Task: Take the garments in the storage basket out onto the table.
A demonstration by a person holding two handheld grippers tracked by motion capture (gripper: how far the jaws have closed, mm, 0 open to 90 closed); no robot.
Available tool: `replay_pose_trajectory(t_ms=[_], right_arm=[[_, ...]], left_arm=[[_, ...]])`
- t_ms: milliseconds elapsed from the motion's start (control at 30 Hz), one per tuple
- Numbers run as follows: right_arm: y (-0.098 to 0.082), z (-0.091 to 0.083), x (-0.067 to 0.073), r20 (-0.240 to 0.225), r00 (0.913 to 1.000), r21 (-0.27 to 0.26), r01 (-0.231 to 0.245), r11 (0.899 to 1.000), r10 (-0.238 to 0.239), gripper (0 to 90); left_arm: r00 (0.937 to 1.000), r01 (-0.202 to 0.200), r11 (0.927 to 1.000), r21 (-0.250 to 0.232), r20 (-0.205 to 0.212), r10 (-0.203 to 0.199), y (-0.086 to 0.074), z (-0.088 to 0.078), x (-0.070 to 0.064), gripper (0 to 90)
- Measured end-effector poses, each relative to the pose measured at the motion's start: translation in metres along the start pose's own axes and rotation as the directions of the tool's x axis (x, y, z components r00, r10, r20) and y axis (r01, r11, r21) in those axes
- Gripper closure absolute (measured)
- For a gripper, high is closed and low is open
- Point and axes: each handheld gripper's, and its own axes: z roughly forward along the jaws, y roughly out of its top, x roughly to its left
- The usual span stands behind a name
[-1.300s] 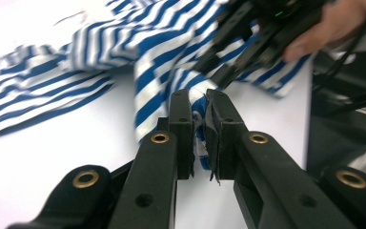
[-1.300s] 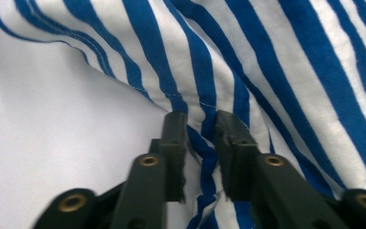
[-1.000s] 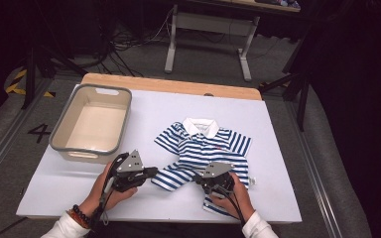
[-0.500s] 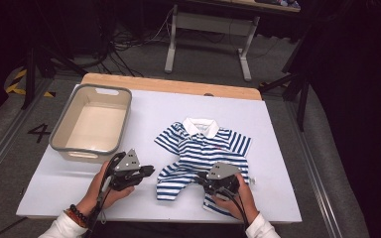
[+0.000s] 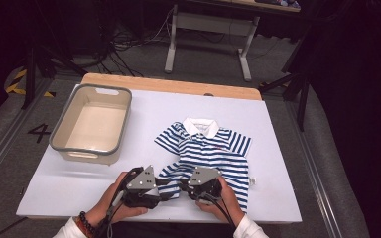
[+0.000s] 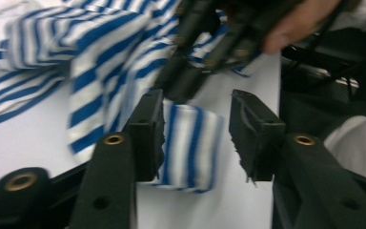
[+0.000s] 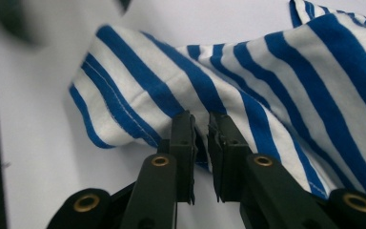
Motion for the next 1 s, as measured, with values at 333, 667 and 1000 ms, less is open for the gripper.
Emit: replay_pose_trajectory(t_ms=[333,667,1000], right_arm=[[0.005,0.010,-0.009,0.028,0.9985,-0.010,-0.046,0.999,0.047,72.0],[0.003,-0.001,0.004,-0.006,0.9999,-0.023,0.013,1.000,-0.013,77.3],[0.006,0.012,0.011,-0.020,0.9988,-0.015,0.044,0.999,-0.045,65.8]], left_arm=[[0.9847,0.079,0.9922,0.096,-0.162,-0.063,-0.013,0.018,0.030,59.5],[0.9838,0.120,0.9828,0.140,-0.149,-0.099,-0.022,0.025,0.046,83.6],[0.9844,0.126,0.9826,0.136,-0.140,-0.107,-0.023,0.026,0.049,89.6]])
